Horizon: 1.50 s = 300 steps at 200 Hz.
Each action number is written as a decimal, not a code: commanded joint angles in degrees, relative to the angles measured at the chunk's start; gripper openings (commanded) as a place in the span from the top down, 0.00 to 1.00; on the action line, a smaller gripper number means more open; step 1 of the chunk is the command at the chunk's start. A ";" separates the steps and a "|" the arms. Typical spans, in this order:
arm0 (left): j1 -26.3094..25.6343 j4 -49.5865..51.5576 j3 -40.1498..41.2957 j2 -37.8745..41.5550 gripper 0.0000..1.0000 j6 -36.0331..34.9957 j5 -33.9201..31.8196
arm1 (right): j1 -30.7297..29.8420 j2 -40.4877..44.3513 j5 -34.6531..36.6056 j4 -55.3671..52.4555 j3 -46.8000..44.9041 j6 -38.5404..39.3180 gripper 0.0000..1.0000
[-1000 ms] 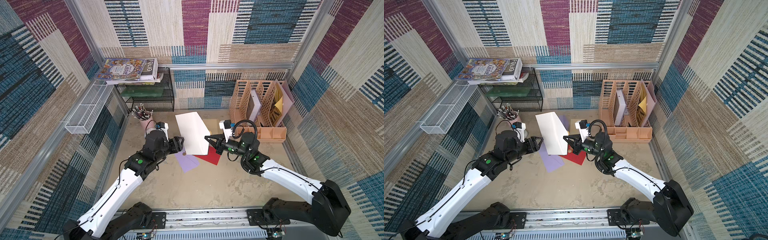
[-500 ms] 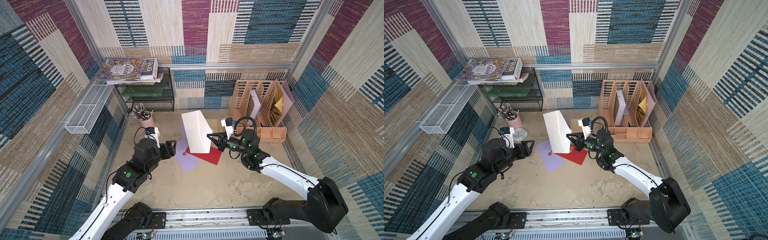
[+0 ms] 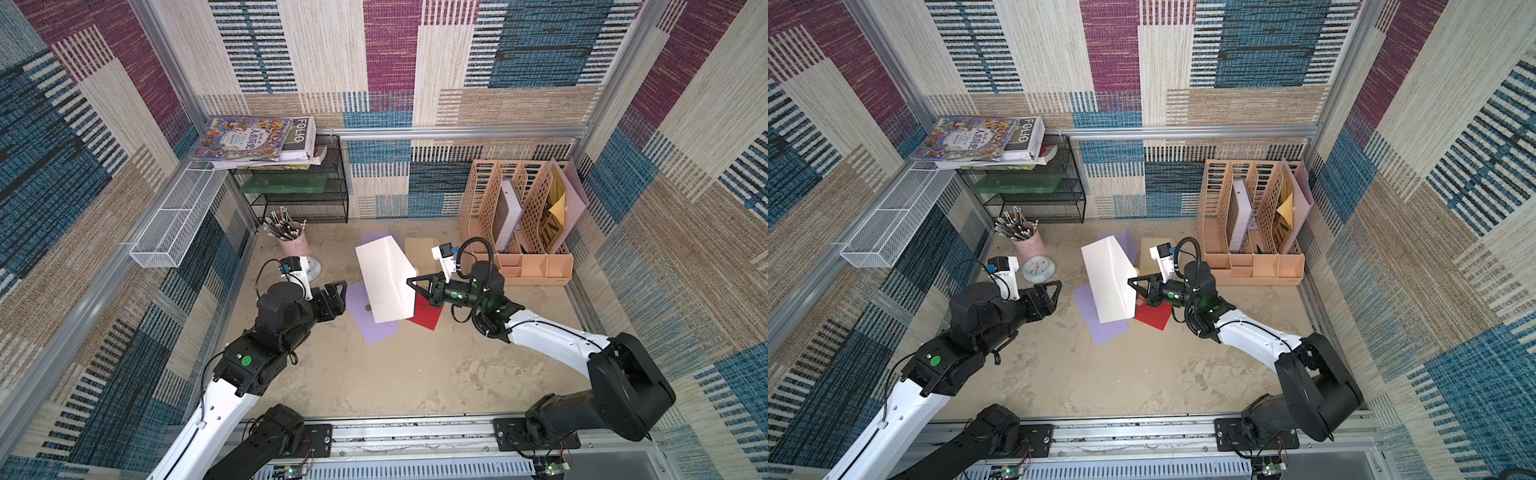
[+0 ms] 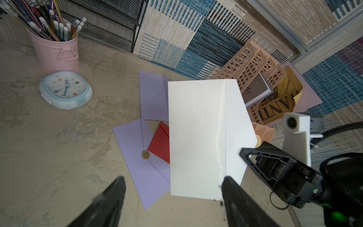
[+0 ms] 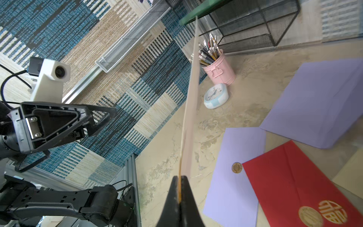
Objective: Open the envelope
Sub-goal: Place the envelope at the center of the board.
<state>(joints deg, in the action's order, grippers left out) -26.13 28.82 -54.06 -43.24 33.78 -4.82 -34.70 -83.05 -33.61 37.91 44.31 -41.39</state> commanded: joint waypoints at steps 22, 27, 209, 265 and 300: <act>0.20 -0.74 -0.61 0.27 0.19 -1.05 0.04 | -6.37 -8.26 1.52 11.33 4.06 -7.79 1.00; 0.27 -0.91 -0.52 0.14 0.19 -0.88 0.22 | -7.20 -9.40 2.26 12.25 4.41 -8.77 1.00; 1.01 0.88 -0.01 2.93 0.17 0.33 4.33 | -22.77 -39.14 18.50 22.76 17.97 -34.54 1.00; 1.08 1.21 0.32 4.09 0.17 1.45 4.93 | -23.87 -44.44 19.46 21.61 21.57 -39.92 1.00; 1.08 1.88 -0.09 4.50 0.17 1.50 5.09 | -24.16 -46.56 20.18 15.32 25.32 -39.63 1.00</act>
<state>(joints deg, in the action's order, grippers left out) -25.10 30.57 -53.69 -39.07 35.24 -0.21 -58.72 -128.81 -14.55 56.58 67.35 -79.55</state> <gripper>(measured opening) 0.829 0.052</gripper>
